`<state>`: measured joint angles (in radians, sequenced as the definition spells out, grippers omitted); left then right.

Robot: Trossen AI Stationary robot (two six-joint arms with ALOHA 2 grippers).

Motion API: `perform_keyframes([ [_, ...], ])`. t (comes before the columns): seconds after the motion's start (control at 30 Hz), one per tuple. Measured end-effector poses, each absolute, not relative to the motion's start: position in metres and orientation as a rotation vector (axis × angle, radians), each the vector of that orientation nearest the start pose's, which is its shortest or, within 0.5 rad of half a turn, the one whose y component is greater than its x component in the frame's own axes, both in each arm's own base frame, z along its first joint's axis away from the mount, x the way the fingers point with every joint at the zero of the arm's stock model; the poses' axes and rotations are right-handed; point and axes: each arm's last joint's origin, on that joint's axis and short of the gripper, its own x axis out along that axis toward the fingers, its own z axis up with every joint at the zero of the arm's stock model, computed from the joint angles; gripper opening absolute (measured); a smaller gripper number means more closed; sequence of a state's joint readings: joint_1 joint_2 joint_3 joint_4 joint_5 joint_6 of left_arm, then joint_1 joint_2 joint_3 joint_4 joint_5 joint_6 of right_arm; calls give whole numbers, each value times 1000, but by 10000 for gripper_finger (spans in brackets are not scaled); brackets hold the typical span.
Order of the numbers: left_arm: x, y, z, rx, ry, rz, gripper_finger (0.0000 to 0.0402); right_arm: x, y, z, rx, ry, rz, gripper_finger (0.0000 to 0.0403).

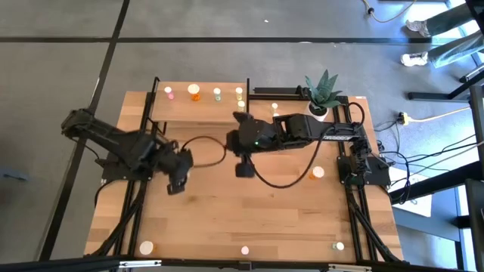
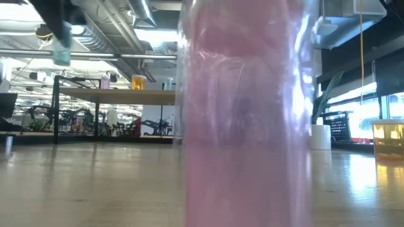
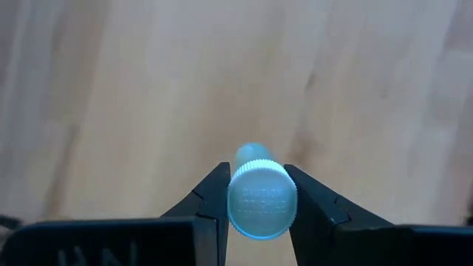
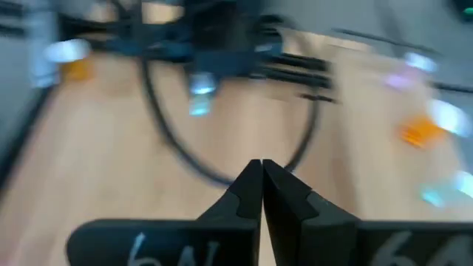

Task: Pick and place medicine bottles onto shelf by color
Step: Put the left blue pill bottle on the shelf aligned with the other blue pill bottle

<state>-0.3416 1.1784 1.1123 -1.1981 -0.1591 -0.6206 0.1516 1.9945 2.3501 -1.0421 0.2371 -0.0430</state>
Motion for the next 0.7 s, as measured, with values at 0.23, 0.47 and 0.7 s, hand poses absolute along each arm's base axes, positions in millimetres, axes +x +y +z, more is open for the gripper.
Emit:
perform_keyframes([
  [0.23,198,-18,298,-168,1238,197,88,408,46,425,-143,668,-202,14],
  [0.47,211,12,298,-180,1167,169,88,409,43,425,-142,669,-210,14],
  [0.7,231,24,279,-206,1239,167,88,409,43,426,-140,663,-210,14],
])
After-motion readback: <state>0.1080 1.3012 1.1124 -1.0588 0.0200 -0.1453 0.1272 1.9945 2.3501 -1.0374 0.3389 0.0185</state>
